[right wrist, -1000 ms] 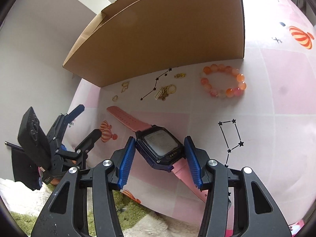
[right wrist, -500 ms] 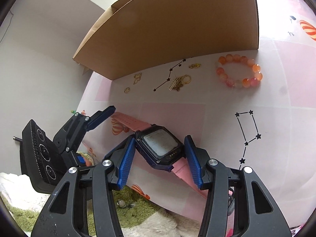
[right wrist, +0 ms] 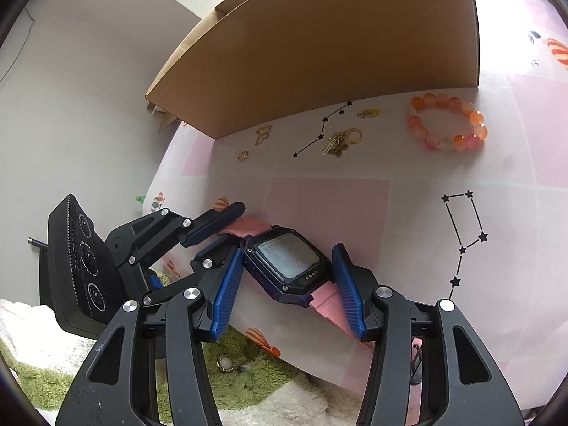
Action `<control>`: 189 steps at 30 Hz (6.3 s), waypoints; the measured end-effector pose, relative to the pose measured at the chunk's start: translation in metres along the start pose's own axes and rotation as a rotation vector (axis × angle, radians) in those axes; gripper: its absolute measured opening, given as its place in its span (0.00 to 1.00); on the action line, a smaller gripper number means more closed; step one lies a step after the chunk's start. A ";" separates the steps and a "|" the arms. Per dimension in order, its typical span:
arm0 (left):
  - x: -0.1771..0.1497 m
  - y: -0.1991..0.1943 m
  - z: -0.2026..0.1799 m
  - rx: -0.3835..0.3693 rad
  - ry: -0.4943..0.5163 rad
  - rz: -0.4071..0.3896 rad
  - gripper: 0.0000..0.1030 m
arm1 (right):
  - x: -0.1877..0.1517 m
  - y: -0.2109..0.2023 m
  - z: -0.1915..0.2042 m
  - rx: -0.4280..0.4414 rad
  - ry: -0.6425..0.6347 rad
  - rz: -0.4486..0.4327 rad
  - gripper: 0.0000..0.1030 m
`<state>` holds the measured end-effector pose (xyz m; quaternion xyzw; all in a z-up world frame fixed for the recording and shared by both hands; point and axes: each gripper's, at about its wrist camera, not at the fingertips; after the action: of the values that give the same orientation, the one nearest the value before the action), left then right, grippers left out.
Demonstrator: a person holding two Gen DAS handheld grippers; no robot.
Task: Organize jewelry
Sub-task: 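Grasp the pink watch strap with the left tool while the right tool holds the face, then carry the smartwatch into the box with both tools and open them, then withdraw both tools from the box back over the gold jewelry, then close the left tool on the small gold ring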
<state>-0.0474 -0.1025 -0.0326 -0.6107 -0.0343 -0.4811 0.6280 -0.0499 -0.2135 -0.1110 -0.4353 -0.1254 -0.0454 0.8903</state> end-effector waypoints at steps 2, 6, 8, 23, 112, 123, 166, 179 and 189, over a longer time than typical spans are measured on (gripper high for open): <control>0.001 0.002 0.004 -0.015 -0.025 0.008 0.11 | -0.004 -0.012 -0.002 -0.015 -0.010 -0.020 0.50; 0.001 0.004 0.012 -0.046 -0.069 0.016 0.10 | -0.012 -0.031 -0.003 -0.089 -0.047 -0.058 0.50; 0.001 0.005 0.014 -0.058 -0.083 0.018 0.10 | -0.018 -0.035 -0.001 -0.147 -0.079 -0.067 0.50; 0.001 0.005 0.016 -0.073 -0.114 0.021 0.10 | -0.047 -0.013 0.027 -0.582 -0.371 -0.129 0.26; -0.017 0.026 0.071 0.044 -0.412 0.236 0.95 | -0.031 0.012 0.061 -0.554 -0.093 -0.279 0.86; -0.015 0.025 0.070 0.079 -0.444 0.197 0.96 | -0.035 0.020 0.057 -0.614 -0.095 -0.284 0.92; -0.002 0.017 0.072 0.070 -0.384 0.030 0.82 | -0.007 0.019 0.063 -0.373 -0.177 -0.423 0.49; 0.023 0.042 0.060 -0.005 -0.246 0.068 0.21 | -0.001 0.026 0.053 -0.350 -0.137 -0.402 0.47; 0.025 0.049 0.056 -0.020 -0.253 0.067 0.11 | -0.003 0.022 0.048 -0.338 -0.113 -0.415 0.45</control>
<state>0.0276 -0.0818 -0.0388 -0.6736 -0.0879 -0.3796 0.6281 -0.0575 -0.1625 -0.1008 -0.5446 -0.2519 -0.2229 0.7683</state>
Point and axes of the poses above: each gripper's, at about its wrist camera, not at the fingertips, and y roughly the way its jaws point, z to its left, x to its top, and after that the axes turned 3 degrees about y, right-handed
